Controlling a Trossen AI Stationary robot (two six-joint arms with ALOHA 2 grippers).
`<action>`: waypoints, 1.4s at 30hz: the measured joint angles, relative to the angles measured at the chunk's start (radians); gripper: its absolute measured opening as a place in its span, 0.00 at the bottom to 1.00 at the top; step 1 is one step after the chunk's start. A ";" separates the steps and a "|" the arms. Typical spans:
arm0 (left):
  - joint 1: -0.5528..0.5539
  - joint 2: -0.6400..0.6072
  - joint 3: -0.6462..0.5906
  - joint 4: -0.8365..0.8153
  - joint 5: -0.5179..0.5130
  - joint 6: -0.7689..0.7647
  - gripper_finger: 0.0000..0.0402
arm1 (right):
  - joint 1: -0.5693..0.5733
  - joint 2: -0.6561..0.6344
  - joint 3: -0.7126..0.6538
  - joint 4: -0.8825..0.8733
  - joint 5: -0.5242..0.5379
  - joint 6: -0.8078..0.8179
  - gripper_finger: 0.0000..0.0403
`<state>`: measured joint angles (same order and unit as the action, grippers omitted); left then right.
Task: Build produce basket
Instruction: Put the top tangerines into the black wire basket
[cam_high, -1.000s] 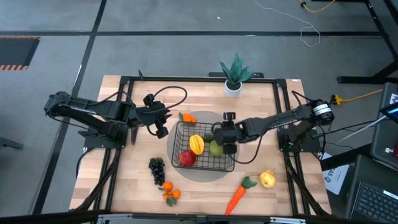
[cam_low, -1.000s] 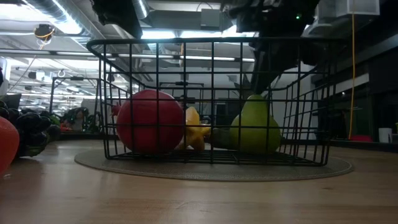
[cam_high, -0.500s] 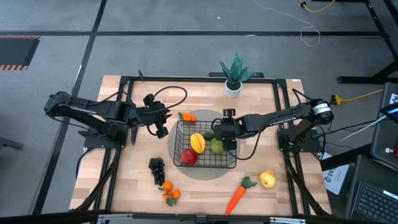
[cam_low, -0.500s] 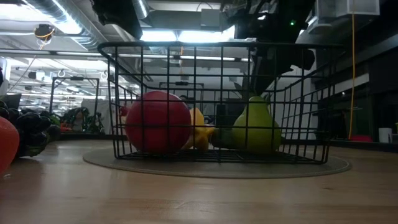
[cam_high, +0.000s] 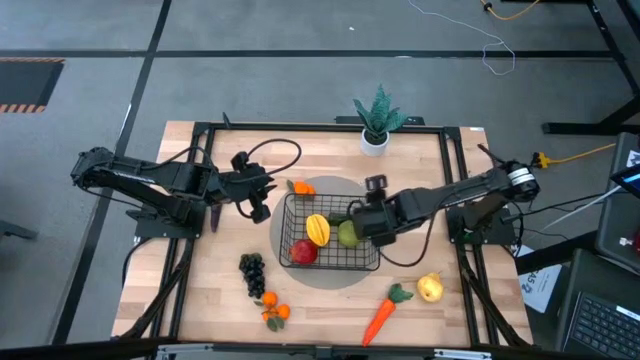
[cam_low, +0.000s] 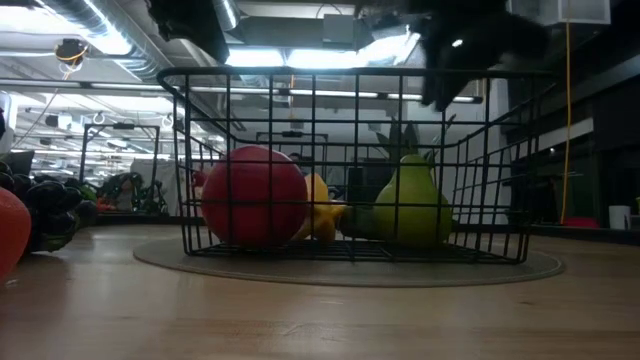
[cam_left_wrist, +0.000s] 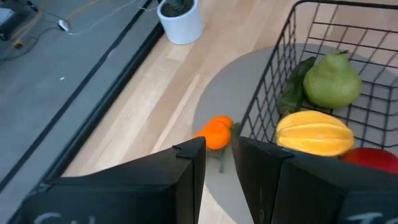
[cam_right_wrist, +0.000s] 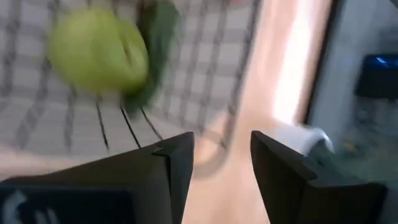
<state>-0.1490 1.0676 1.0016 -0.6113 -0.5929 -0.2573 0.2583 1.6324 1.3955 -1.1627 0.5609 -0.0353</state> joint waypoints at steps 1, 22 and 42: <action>0.000 0.000 0.000 0.001 0.008 -0.006 0.18 | 0.003 -0.012 0.010 -0.062 0.021 0.016 0.38; 0.309 0.016 0.001 0.020 0.161 0.007 0.18 | 0.005 -0.642 -0.398 -0.102 0.179 0.815 0.36; 0.804 0.504 0.001 0.076 1.163 0.532 0.18 | 0.005 -0.660 -0.696 0.307 -0.191 0.899 0.36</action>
<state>0.6552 1.5711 1.0023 -0.5350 0.5703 0.2743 0.2630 0.9726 0.6998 -0.8555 0.3702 0.8639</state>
